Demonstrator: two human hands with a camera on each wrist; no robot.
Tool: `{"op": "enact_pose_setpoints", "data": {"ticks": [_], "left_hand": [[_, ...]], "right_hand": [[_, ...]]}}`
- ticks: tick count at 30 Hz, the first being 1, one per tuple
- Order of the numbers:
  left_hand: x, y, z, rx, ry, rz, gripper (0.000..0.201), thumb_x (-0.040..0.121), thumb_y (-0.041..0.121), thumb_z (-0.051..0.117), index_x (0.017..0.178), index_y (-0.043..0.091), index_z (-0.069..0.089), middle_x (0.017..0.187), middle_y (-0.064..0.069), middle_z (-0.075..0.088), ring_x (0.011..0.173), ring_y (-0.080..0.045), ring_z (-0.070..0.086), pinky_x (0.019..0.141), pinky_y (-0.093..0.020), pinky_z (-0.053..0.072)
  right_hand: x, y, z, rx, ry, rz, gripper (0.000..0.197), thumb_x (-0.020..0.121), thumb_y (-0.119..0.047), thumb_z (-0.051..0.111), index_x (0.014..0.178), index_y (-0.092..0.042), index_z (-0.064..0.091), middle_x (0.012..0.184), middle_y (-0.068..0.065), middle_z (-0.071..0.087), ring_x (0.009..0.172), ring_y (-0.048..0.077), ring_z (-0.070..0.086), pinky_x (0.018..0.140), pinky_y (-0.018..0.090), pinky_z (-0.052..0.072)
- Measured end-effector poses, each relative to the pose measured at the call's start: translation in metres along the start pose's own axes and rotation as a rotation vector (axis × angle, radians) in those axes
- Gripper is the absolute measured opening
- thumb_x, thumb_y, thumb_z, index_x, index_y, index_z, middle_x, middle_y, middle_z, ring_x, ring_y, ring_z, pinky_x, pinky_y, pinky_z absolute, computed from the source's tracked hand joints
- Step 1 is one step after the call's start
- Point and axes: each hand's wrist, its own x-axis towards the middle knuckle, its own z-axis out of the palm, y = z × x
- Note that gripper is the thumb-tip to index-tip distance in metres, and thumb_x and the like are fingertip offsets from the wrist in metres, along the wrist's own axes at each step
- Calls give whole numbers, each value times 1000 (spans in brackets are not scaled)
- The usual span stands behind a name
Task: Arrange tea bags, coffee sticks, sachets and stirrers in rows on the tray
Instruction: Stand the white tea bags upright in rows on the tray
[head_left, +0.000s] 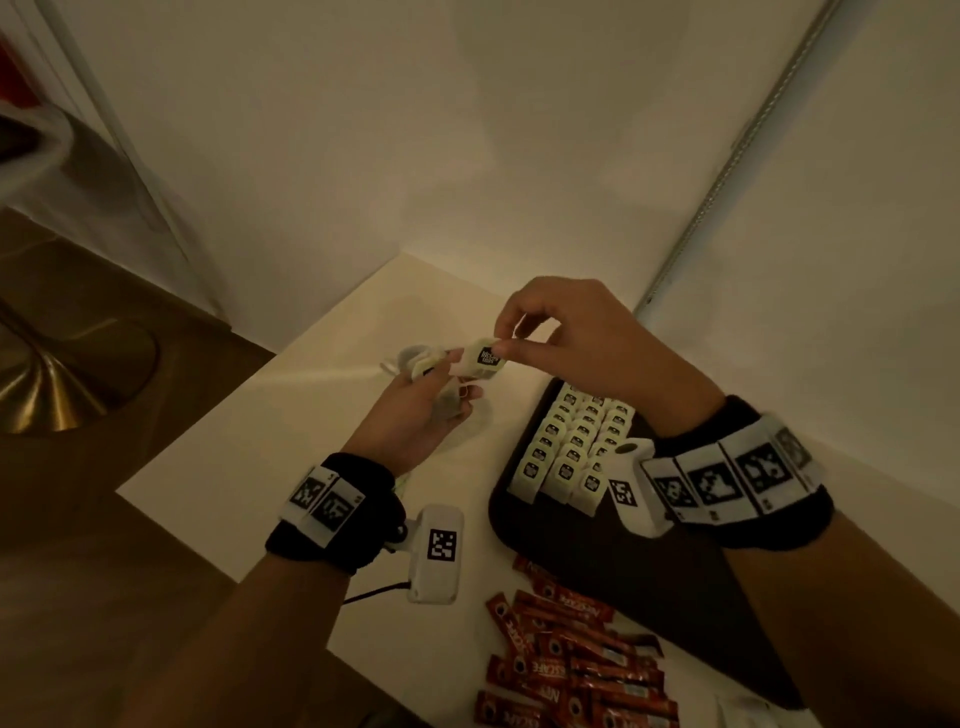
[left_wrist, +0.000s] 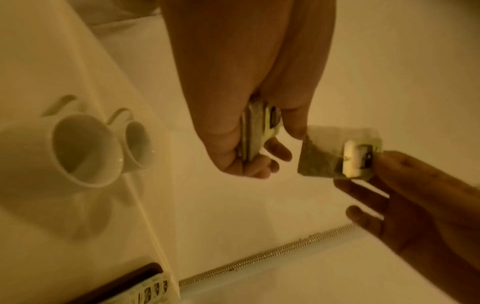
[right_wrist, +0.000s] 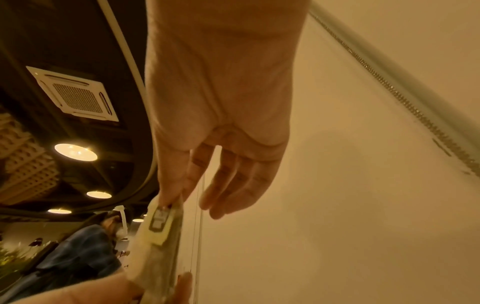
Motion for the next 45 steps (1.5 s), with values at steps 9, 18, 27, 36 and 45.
{"op": "enact_pose_setpoints", "data": {"ticks": [9, 18, 27, 36, 45], "left_hand": [[0, 13, 29, 343, -141, 331, 14, 94, 10, 56, 104, 7, 66, 88, 11, 69, 84, -6, 59, 68, -17, 45], [3, 6, 45, 272, -174, 327, 8, 82, 26, 70, 75, 23, 72, 79, -1, 64, 76, -15, 53, 61, -22, 41], [1, -1, 53, -32, -197, 154, 6, 81, 16, 62, 76, 17, 63, 76, 1, 65, 69, -11, 58, 57, -20, 42], [2, -10, 65, -207, -211, 92, 7, 82, 20, 58, 86, 19, 63, 87, 2, 68, 77, -7, 63, 59, -19, 47], [8, -9, 68, -167, -145, 245, 6, 84, 18, 56, 88, 17, 60, 82, 7, 68, 73, -4, 60, 61, -18, 44]], "right_hand": [[-13, -9, -32, -83, -29, 70, 5, 81, -13, 71, 83, -15, 67, 80, -13, 64, 75, 2, 66, 67, 20, 53], [-15, -8, -41, -56, 37, 122, 8, 82, -23, 71, 82, -17, 67, 76, -8, 65, 68, 7, 62, 59, 12, 45], [-12, -12, -44, -136, 59, 192, 40, 92, -46, 50, 77, -13, 66, 67, 0, 65, 62, 15, 60, 62, 26, 46], [-17, 3, -39, 246, 68, 204, 28, 81, -5, 69, 105, -16, 58, 76, -3, 67, 65, 16, 67, 64, 24, 57], [-27, -4, -34, 29, 106, 101, 47, 79, -15, 65, 122, -28, 52, 84, -14, 65, 84, 17, 63, 74, 17, 46]]}}
